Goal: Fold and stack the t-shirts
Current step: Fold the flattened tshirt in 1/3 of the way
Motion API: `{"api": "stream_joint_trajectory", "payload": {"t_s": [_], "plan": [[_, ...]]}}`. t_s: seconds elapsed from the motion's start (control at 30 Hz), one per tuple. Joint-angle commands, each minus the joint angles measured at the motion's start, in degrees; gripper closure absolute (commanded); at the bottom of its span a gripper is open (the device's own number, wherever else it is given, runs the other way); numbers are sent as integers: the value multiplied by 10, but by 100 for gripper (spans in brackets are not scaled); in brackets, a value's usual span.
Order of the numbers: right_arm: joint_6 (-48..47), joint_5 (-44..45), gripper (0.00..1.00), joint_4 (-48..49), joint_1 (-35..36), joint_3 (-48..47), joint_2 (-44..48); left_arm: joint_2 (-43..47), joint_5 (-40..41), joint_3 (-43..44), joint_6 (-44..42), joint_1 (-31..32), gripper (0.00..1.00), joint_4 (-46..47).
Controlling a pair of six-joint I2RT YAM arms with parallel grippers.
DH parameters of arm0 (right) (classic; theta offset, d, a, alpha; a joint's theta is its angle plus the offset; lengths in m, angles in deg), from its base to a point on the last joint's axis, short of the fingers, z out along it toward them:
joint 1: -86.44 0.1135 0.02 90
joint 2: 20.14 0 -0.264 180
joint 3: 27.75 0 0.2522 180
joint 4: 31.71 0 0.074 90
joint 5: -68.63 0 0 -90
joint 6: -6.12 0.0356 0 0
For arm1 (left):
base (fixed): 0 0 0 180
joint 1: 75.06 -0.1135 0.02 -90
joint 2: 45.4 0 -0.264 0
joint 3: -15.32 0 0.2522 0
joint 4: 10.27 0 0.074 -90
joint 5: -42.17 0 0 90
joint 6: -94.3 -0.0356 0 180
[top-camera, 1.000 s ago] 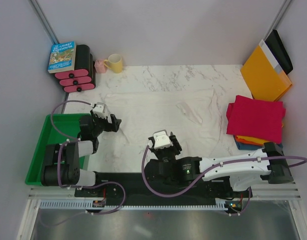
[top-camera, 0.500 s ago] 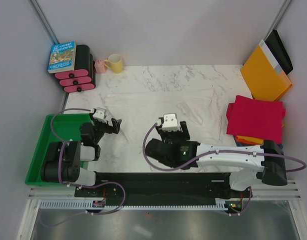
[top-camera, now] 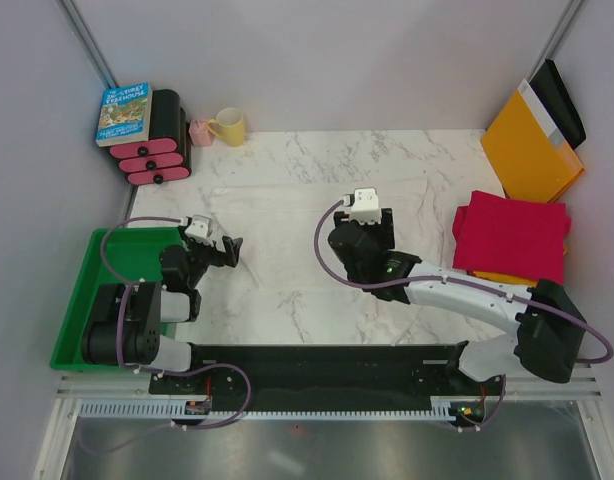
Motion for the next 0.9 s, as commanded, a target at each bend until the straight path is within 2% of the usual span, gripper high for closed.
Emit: {"api": "stream_joint_trajectory", "payload": {"t_s": [0.0,0.3,0.43,0.5,0.53,0.57,0.63,0.67,0.73,0.77,0.8,0.83,0.87], "plan": [[-19,-71,25,55,3,-9,-14,-1,13,9,-11,-1,0,38],[-52,-86,25,2,2,4,52,-1,14,11,-11,-1,0,37],[-56,-66,25,-28,2,24,77,-1,108,25,12,3,0,10],[-52,-65,24,-44,2,36,91,0,104,26,12,3,0,10],[-49,-65,25,-48,2,39,94,8,140,37,12,15,0,-16],[-47,-64,24,-56,3,45,102,47,195,82,15,35,0,-152],[-45,-63,24,-57,3,52,111,73,327,164,56,69,0,-315],[-44,-64,24,-57,3,53,112,73,330,236,55,75,0,-443],[-42,-71,25,-59,2,55,109,66,395,304,50,112,0,-559],[-44,-73,24,-58,2,54,105,47,429,367,54,128,0,-657],[-45,-76,24,-58,3,54,102,39,464,398,77,145,0,-724],[-46,-76,24,-57,3,54,97,30,447,448,143,157,0,-775],[-46,-75,24,-54,2,53,95,26,425,458,193,158,0,-810]]}}
